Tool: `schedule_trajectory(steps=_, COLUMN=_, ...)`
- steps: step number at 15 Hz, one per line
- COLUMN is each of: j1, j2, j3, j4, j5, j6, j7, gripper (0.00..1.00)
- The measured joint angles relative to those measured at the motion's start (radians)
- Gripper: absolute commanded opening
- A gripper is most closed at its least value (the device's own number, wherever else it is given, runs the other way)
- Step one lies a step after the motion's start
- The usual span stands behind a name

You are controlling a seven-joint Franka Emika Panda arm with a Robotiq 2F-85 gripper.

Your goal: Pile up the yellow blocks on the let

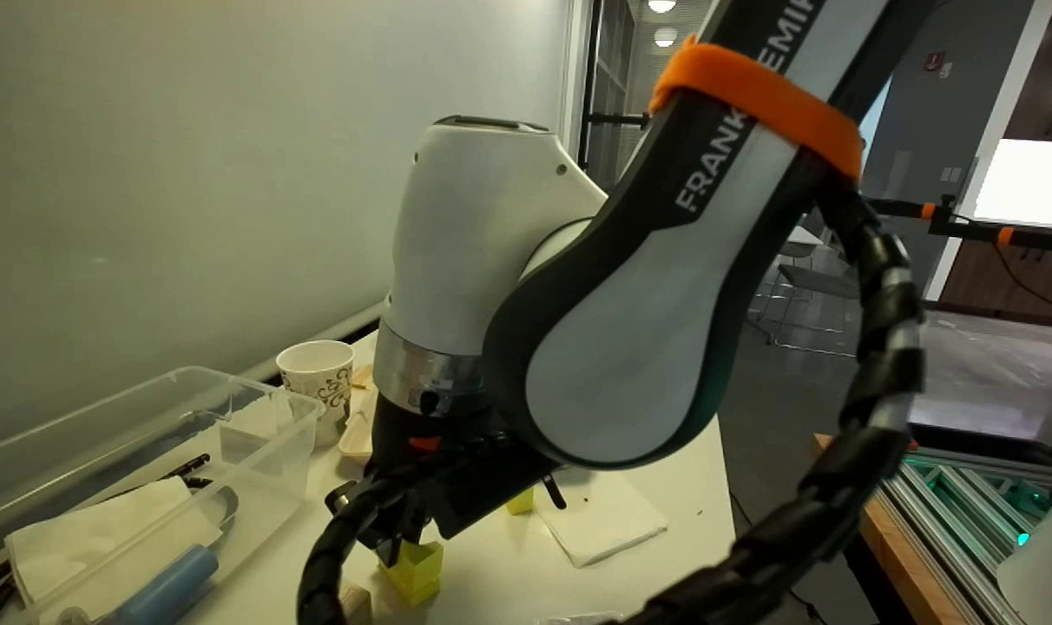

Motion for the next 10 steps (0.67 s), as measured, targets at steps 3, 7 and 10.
schedule_trajectory(steps=3, j1=0.018, j2=0.001, j3=-0.015, j4=0.001, j5=-0.002, j6=-0.020, j7=0.039, gripper=0.04)
schedule_trajectory(steps=7, j1=0.032, j2=0.001, j3=-0.031, j4=0.001, j5=-0.011, j6=-0.021, j7=0.077, gripper=0.04)
schedule_trajectory(steps=10, j1=0.042, j2=0.002, j3=-0.048, j4=0.003, j5=-0.020, j6=-0.021, j7=0.100, gripper=0.04)
